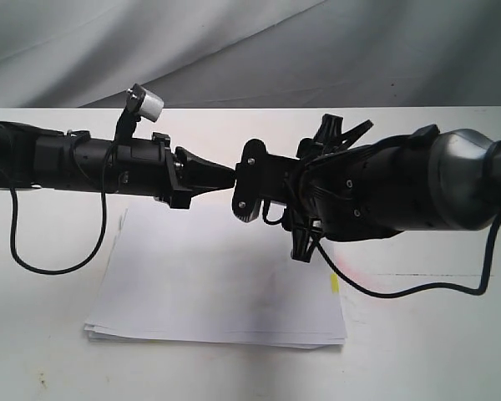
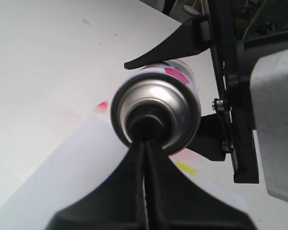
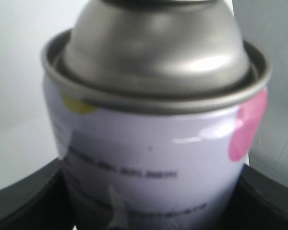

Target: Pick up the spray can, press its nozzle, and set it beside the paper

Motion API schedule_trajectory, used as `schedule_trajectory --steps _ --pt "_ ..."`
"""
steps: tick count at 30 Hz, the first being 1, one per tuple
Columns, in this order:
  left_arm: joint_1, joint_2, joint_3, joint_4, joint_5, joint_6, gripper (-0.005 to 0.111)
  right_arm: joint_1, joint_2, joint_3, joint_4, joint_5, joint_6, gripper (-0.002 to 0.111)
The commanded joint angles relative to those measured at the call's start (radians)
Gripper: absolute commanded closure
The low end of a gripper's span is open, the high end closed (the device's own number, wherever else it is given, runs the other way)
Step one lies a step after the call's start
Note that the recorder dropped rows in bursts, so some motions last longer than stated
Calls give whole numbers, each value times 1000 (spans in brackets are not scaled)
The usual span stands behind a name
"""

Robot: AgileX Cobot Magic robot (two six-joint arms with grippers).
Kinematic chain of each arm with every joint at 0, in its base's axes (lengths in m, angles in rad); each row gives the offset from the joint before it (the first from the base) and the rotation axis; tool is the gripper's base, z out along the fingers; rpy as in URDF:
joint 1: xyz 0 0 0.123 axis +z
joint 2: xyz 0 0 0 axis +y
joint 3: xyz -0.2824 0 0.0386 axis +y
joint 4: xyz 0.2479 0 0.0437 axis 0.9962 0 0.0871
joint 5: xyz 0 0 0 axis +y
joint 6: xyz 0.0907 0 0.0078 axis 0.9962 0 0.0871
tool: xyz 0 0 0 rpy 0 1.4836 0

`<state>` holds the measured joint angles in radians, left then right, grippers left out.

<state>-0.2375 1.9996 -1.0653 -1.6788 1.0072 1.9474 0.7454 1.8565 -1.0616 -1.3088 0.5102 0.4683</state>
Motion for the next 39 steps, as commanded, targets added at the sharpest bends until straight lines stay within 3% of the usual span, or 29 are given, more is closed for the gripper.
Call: schedule_trajectory --steps 1,19,24,28,39 --pt "-23 6 -10 -1 24 -3 107 14 -15 -12 -45 -118 -10 108" --pt "-21 15 -10 -6 26 14 107 14 -15 -12 -45 -114 -12 108" --pt "70 -41 10 137 63 -53 107 14 -15 -12 -45 -114 -12 108" --pt "176 -135 131 72 68 0 107 14 -15 -12 -45 -114 -12 108" --pt "179 -151 143 65 73 13 107 14 -15 -12 -45 -103 -12 108"
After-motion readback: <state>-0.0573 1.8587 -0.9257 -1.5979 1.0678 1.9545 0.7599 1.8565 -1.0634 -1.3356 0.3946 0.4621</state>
